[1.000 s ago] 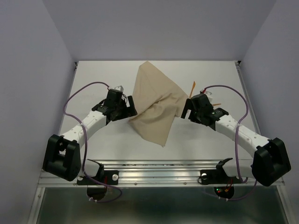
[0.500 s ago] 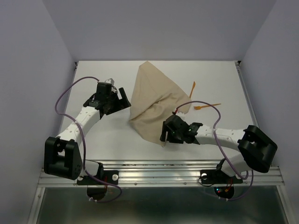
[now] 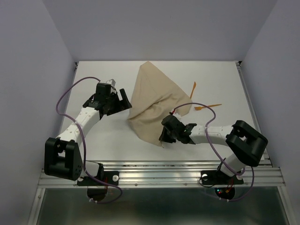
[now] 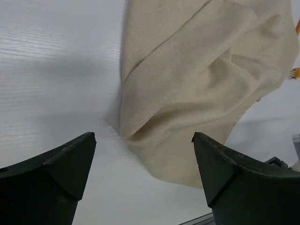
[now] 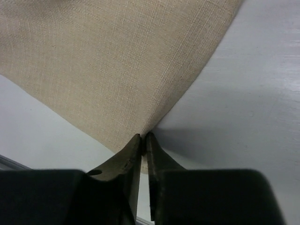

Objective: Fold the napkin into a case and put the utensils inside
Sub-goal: Flatten out the crumpled napkin at the center of the board.

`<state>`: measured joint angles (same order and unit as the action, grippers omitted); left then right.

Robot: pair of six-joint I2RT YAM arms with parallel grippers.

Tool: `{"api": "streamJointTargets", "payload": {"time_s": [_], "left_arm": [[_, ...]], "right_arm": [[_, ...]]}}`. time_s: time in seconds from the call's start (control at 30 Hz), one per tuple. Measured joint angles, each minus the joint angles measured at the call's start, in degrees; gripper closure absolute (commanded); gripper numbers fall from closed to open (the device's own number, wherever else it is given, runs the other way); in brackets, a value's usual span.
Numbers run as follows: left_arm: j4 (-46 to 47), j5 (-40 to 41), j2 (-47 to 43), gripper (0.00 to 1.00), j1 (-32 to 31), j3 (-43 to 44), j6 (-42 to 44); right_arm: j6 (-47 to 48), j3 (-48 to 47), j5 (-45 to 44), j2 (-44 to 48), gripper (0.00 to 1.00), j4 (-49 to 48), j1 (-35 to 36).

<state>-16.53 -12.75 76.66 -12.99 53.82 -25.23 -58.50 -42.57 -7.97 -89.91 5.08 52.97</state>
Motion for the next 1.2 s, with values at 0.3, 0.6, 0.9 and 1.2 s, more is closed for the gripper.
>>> {"api": "streamJointTargets", "payload": {"time_s": [0.3,0.6,0.9,1.2], "left_arm": [[0.9,0.3,2.6,0.15,-1.9,-1.6,-0.7],[0.4,2.3,5.4,0.2,-8.1,0.4,-2.5],[-2.2,6.2,20.1,0.21,-12.9,22.4,-1.0],[-8.7,8.9,36.2,0.2,-19.3,39.9,3.0]], "right_arm": [[-0.1,0.1,-5.9,3.1,0.99,4.3,-0.3],[3.0,3.9,-13.7,22.9,0.99,8.7,-8.8],[1.6,8.0,-14.2,21.0,0.99,13.9,-8.7],[-2.9,13.0,-13.4,26.4,0.99,19.5,-8.7]]}}
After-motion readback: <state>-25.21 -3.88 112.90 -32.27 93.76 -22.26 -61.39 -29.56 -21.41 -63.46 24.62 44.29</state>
